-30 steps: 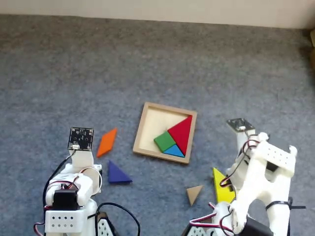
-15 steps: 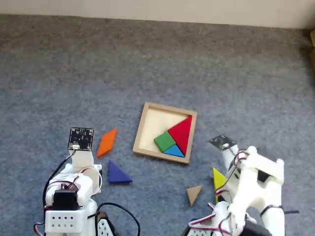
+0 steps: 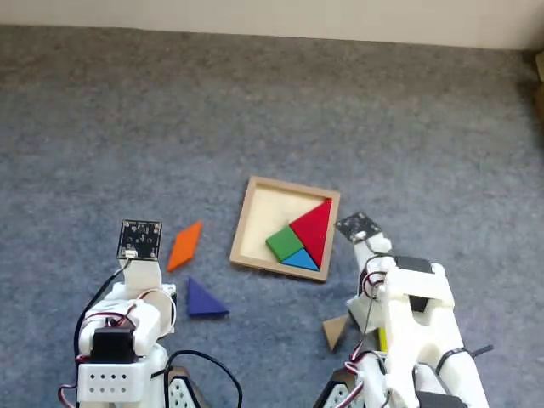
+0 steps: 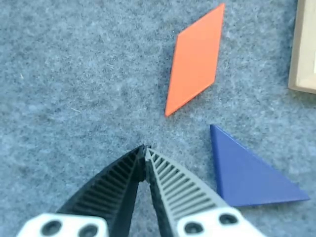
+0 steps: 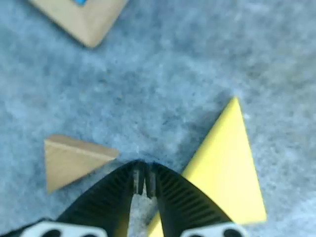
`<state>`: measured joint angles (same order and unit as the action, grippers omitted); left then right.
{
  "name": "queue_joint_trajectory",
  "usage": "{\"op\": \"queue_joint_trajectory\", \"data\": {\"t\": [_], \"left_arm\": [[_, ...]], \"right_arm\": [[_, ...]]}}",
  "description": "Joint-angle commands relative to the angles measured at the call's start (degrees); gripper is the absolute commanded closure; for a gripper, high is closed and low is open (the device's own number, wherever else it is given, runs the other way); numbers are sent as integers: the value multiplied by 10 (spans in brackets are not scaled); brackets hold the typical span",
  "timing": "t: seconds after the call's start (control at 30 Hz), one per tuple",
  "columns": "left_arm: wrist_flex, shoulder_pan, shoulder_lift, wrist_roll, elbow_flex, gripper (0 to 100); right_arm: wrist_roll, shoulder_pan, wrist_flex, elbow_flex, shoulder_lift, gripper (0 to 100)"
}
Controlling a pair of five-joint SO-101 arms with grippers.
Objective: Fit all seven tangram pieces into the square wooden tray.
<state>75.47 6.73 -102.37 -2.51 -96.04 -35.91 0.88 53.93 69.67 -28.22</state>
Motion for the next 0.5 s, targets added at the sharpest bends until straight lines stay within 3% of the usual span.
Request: {"op": "queue_joint_trajectory", "data": {"t": [0.0,0.27,0.47], "left_arm": [[2,7,-24,-4,-11,993],[2,7,-24,-4,-11,993],[2,7,-24,-4,-11,993]], "right_arm": [[54,-9,-70,-46,-16,978],[80,10,-66,-116,-17,978],[76,84,-66,-119,-17,978]]}}
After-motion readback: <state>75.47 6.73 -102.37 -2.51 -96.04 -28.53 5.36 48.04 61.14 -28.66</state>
